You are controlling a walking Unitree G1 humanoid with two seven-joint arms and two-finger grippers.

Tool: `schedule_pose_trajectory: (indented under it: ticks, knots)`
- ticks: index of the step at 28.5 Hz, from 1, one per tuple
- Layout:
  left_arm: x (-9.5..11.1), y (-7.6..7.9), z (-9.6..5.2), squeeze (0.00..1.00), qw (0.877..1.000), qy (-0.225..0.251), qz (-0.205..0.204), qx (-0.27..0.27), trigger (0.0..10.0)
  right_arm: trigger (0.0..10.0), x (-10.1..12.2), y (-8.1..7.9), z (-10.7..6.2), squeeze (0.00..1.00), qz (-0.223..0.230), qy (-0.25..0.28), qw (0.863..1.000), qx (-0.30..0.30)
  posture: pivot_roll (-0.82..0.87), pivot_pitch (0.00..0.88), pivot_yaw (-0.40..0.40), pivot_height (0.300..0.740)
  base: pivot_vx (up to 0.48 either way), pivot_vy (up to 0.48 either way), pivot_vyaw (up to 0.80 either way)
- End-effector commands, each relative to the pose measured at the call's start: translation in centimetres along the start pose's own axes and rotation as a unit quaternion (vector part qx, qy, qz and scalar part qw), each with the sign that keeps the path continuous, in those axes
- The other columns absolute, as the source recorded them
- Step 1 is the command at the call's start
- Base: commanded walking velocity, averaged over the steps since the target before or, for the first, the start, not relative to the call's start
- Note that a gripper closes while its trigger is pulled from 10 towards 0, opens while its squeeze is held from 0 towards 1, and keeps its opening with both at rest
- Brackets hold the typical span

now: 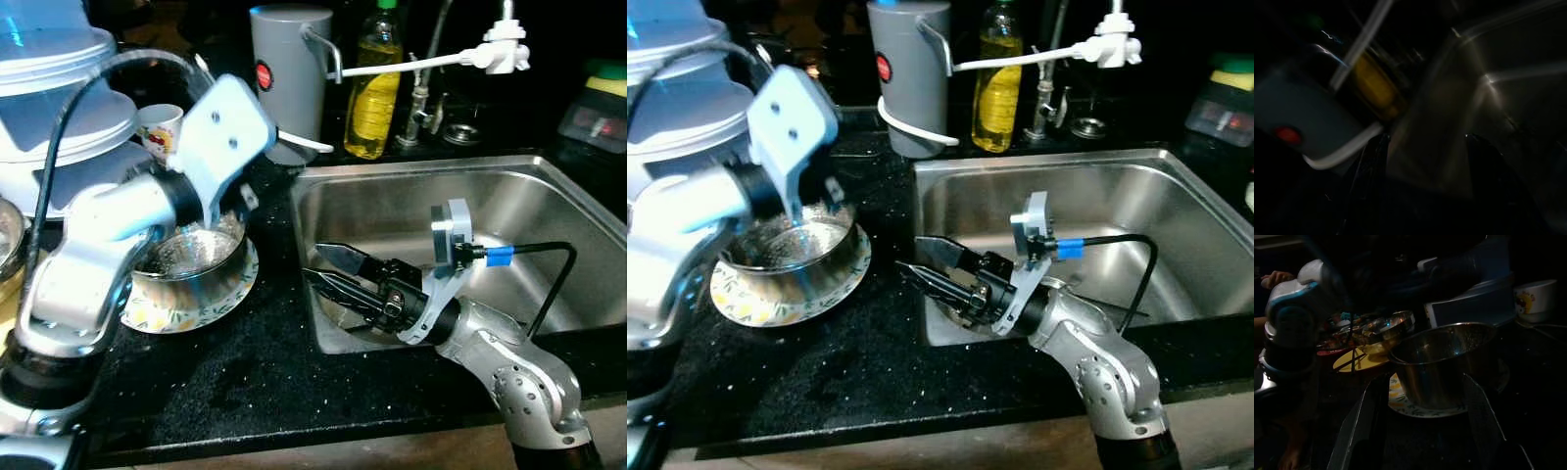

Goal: Kitchen organization

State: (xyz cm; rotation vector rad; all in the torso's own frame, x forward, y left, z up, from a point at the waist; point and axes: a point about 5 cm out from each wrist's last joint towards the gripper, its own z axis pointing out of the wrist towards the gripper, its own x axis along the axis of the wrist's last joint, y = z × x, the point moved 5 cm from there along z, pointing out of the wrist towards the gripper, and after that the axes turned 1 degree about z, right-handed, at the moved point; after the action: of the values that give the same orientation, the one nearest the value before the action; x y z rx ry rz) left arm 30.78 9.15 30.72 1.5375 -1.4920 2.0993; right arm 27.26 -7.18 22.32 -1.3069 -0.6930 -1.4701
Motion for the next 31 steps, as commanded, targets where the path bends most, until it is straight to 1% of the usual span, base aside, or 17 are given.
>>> schedule_pose_trajectory:
  ticks: [1, 2, 3, 5, 6, 7, 10, 13, 17, 19, 21, 25, 26, 27, 28, 30, 31]
  knots:
    - [-0.4, 1.8, -0.5, 0.0, 0.998, -0.018, -0.015, -0.057, 10.0, 10.0, 0.1, -0.3, 0.0, 0.0, -0.001, 0.001, 1.0, 0.009, -0.05, 0.0, -0.044, 0.74, 0.0, 0.0, 0.73]
    - [-0.7, 2.5, -1.0, 0.0, 0.996, -0.033, -0.021, -0.081, 10.0, 10.0, 0.1, -0.4, -0.1, 0.0, 0.0, 0.0, 1.0, 0.011, -0.05, 0.0, -0.043, 0.74, 0.0, 0.0, 0.74]
    - [-0.7, 2.5, -1.0, 0.0, 0.996, -0.033, -0.021, -0.081, 10.0, 10.0, 0.1, -0.4, -0.1, 0.0, 0.0, 0.0, 1.0, 0.011, -0.05, 0.0, -0.043, 0.74, 0.0, 0.0, 0.74]
    - [-1.4, 3.3, -1.9, 0.0, 0.991, -0.063, -0.027, -0.113, 10.0, 10.0, 0.1, -0.5, -0.2, 0.0, 0.002, -0.001, 1.0, 0.014, -0.04, 0.0, -0.044, 0.74, 0.0, 0.0, 0.73]
    - [-1.4, 3.3, -1.9, 0.0, 0.991, -0.063, -0.027, -0.113, 10.0, 10.0, 0.1, -0.5, -0.2, 0.0, 0.002, -0.001, 1.0, 0.014, -0.04, 0.0, -0.044, 0.74, 0.0, 0.0, 0.73]
    - [-1.9, 3.4, -2.6, 0.0, 0.989, -0.085, -0.029, -0.12, 10.0, 10.0, 0.0, -0.5, -0.2, 0.0, 0.003, -0.001, 1.0, 0.015, -0.04, 0.0, -0.045, 0.74, 0.0, 0.0, 0.74]
    - [-2.6, 3.2, -3.6, 0.0, 0.985, -0.122, -0.033, -0.121, 10.0, 10.0, -0.1, -0.5, -0.3, 0.0, 0.006, -0.002, 1.0, 0.016, -0.04, 0.0, -0.047, 0.74, 0.0, 0.0, 0.73]
    - [-2.6, 3.1, -3.9, 0.0, 0.984, -0.129, -0.031, -0.12, 10.0, 10.0, -0.1, -0.5, -0.3, 0.0, 0.007, -0.003, 1.0, 0.017, -0.04, 0.0, -0.049, 0.74, 0.0, 0.0, 0.74]
    - [-2.7, 2.4, -4.4, 0.0, 0.983, -0.144, -0.029, -0.108, 10.0, 10.0, -0.3, -0.6, -0.2, 0.0, 0.009, -0.006, 1.0, 0.021, -0.03, 0.0, -0.053, 0.74, 0.0, 0.0, 0.73]
    - [-3.1, 2.0, -4.8, 0.0, 0.982, -0.157, -0.026, -0.1, 10.0, 10.0, -0.4, -0.6, -0.2, 0.0, 0.009, -0.007, 1.0, 0.021, -0.03, 0.0, -0.052, 0.74, 0.0, 0.0, 0.73]
    - [-4.2, 1.2, -5.0, 0.0, 0.98, -0.18, -0.02, -0.077, 10.0, 10.0, -0.4, 0.1, -0.1, 0.0, 0.007, -0.005, 1.0, 0.002, -0.03, 0.0, -0.052, 0.74, 0.0, 0.0, 0.0]
    - [-5.1, 0.6, -4.9, 0.0, 0.98, -0.19, -0.017, -0.061, 10.0, 10.0, -0.4, 0.4, -0.1, 0.0, 0.005, -0.007, 1.0, -0.008, -0.04, 0.0, -0.052, 0.74, 0.0, 0.0, 0.0]
    - [-5.5, 0.3, -4.8, 0.0, 0.979, -0.196, -0.009, -0.056, 10.0, 10.0, -0.4, 0.4, -0.1, 0.0, 0.005, -0.008, 1.0, -0.008, -0.04, 0.0, -0.051, 0.74, 0.0, 0.0, 0.0]
    - [-5.9, 0.1, -4.1, 0.0, 0.981, -0.186, 0.008, -0.053, 10.0, 10.0, -0.5, 0.2, -0.1, 0.0, 0.006, -0.012, 1.0, -0.003, -0.04, 0.0, -0.052, 0.74, 0.0, 0.0, 0.0]
    - [-5.9, 0.1, -4.1, 0.0, 0.981, -0.186, 0.008, -0.053, 10.0, 10.0, -0.5, 0.2, -0.1, 0.0, 0.006, -0.012, 1.0, -0.003, -0.04, 0.0, -0.052, 0.74, 0.0, 0.0, 0.0]
    - [-5.8, 0.1, -3.2, 0.0, 0.985, -0.162, 0.011, -0.055, 10.0, 10.0, -0.7, 0.0, -0.1, 0.0, 0.007, -0.016, 1.0, 0.001, -0.05, 0.0, -0.053, 0.74, 0.0, 0.0, 0.0]
    - [-5.7, 0.1, -2.8, 0.0, 0.988, -0.146, 0.004, -0.053, 10.0, 10.0, -0.7, 0.0, -0.1, 0.0, 0.007, -0.017, 1.0, 0.002, -0.05, 0.0, -0.053, 0.74, 0.0, 0.0, 0.0]
